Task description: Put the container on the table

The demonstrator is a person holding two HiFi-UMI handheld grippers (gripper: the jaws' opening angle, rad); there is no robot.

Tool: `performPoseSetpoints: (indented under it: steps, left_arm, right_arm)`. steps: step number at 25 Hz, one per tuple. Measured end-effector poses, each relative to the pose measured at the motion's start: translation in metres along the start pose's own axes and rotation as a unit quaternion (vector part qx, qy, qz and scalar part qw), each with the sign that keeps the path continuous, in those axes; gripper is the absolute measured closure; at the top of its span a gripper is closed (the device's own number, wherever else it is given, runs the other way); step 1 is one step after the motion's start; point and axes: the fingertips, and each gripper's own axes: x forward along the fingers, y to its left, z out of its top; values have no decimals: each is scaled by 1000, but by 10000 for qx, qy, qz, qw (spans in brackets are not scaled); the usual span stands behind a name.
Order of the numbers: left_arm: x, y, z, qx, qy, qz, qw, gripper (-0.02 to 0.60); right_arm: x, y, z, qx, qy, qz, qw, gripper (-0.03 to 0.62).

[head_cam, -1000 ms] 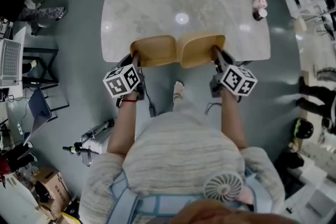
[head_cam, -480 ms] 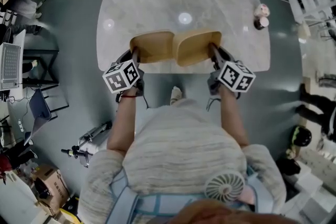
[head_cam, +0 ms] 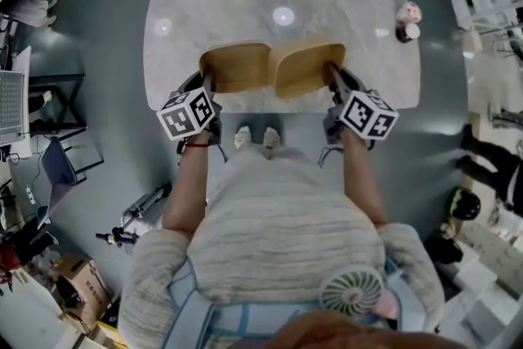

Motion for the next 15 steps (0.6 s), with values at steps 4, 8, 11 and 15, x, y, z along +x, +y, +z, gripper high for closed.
performPoseSetpoints:
  steps: [4,8,11,15]
  left_arm:
    - [3,4,5,55,65,-20,10000,549]
    - [0,10,10,142,74,-8,9999,549]
    - [-2,22,9,144,99,52,9998,549]
    - [2,38,3,67,178,139,9997,549]
  right_arm:
    - [3,0,-2,52,-22,-74,10000,586]
    - [5,7,-6,74,-22,-105,9999,586]
    - [9,11,-9,67,-10,-114,9999,586]
    - [21,11,-14,87,39,-158,9998,586]
